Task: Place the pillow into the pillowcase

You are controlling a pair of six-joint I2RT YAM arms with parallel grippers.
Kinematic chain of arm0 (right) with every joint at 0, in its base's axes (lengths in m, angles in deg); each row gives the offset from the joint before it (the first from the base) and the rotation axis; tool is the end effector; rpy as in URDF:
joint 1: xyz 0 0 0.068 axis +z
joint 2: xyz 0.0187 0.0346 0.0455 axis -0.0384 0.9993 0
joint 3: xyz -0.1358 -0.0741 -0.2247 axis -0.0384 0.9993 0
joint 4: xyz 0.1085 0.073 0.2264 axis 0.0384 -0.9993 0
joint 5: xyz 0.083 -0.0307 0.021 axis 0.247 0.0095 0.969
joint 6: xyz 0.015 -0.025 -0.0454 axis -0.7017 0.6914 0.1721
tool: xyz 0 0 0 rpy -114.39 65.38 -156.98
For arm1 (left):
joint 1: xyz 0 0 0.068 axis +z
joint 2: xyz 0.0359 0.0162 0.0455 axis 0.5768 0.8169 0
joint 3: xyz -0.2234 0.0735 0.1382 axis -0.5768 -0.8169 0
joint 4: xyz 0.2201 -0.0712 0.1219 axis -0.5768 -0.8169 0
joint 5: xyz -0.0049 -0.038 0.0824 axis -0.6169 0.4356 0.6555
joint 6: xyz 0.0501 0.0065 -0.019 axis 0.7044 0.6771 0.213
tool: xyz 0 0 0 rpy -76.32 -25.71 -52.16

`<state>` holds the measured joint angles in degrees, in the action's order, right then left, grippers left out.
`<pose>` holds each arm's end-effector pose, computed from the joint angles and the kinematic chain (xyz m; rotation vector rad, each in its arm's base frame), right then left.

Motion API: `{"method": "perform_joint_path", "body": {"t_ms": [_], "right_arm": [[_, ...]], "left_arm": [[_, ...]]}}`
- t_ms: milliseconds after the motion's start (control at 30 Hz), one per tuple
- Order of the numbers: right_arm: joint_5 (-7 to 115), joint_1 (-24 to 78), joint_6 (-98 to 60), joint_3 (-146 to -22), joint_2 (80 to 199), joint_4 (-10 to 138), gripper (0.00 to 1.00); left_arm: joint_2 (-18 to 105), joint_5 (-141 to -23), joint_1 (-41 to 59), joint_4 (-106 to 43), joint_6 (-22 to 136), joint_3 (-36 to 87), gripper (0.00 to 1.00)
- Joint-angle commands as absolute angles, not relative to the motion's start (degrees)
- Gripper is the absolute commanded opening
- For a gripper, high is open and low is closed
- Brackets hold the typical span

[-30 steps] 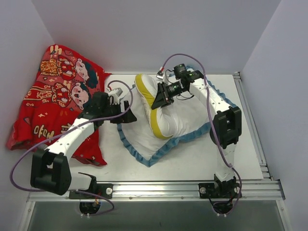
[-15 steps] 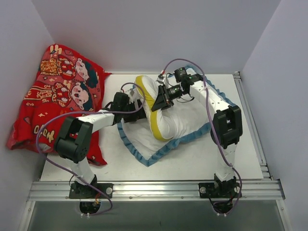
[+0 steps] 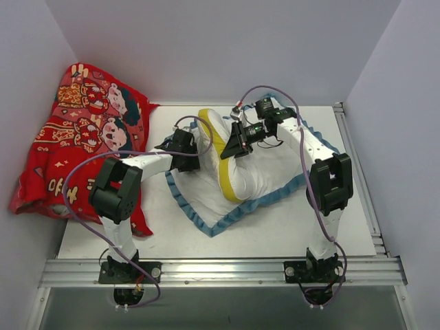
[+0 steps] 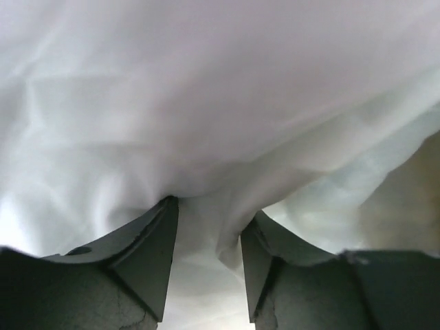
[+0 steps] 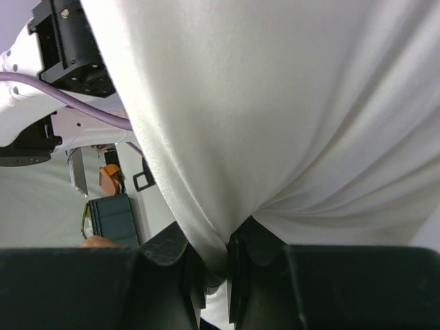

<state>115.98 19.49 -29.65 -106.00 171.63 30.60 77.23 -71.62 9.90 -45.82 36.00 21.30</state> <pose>0.3897 0.1910 0.2828 -0.6796 2.2612 1.7940 0.3586 -0.1682 0.1615 -0.1731 2.5243 -0.3742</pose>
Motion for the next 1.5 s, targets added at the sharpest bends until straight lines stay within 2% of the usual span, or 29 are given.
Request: {"method": "perform_joint_path", "body": {"t_ms": [0, 100, 233, 267, 333, 467, 667, 767, 867, 900, 1100, 1233, 1333, 1467], "right_arm": [[117.6, 18.3, -31.1, -104.9, 165.6, 28.7, 0.0], [107.5, 17.3, -28.9, -102.8, 165.6, 29.0, 0.0], [97.8, 17.0, -29.9, -100.3, 167.8, 32.9, 0.0], [96.0, 16.9, -34.3, -99.2, 168.1, 37.9, 0.0], [92.6, 16.3, -40.8, -95.0, 167.8, 48.6, 0.0], [89.9, 16.0, -62.1, -91.8, 168.6, 66.3, 0.0], [83.6, 16.3, -71.3, -96.5, 167.9, 70.8, 0.0], [77.6, 18.2, -67.2, -101.8, 169.9, 64.7, 0.0], [66.5, 22.7, -59.0, -103.1, 172.8, 59.0, 0.0], [59.1, 24.1, -56.7, -102.7, 173.3, 59.0, 0.0], [43.4, 31.5, -43.0, -91.2, 174.0, 63.9, 0.0], [44.9, 31.1, -39.5, -82.6, 170.1, 66.6, 0.0], [52.3, 28.9, -35.3, -76.5, 163.9, 65.8, 0.0], [72.6, 23.3, -30.4, -73.1, 157.0, 59.1, 0.0]], "left_arm": [[73.1, -68.5, 12.2, -53.5, 40.9, 22.5, 0.48], [67.7, -73.6, 14.0, -57.4, 44.5, 22.2, 0.45], [61.0, -81.1, 15.1, -62.0, 48.6, 22.5, 0.24], [60.1, -86.3, 15.1, -62.4, 49.4, 22.8, 0.1], [58.0, -93.0, 14.7, -62.2, 51.3, 22.5, 0.0], [54.9, -102.5, 13.7, -63.2, 54.5, 21.4, 0.0], [50.9, -116.4, 13.4, -66.2, 56.8, 17.7, 0.0], [49.0, -125.4, 12.8, -66.1, 56.1, 17.7, 0.0], [48.8, -131.8, 12.9, -65.6, 53.5, 20.2, 0.0], [49.1, -132.9, 13.2, -65.0, 51.2, 21.0, 0.0], [52.3, -137.5, 17.0, -64.5, 46.3, 31.3, 0.0], [56.2, -138.1, 22.0, -63.3, 44.9, 37.9, 0.0], [57.5, -136.7, 26.0, -62.9, 46.0, 39.3, 0.0], [57.6, -133.7, 28.4, -62.8, 51.6, 36.8, 0.0]]}}
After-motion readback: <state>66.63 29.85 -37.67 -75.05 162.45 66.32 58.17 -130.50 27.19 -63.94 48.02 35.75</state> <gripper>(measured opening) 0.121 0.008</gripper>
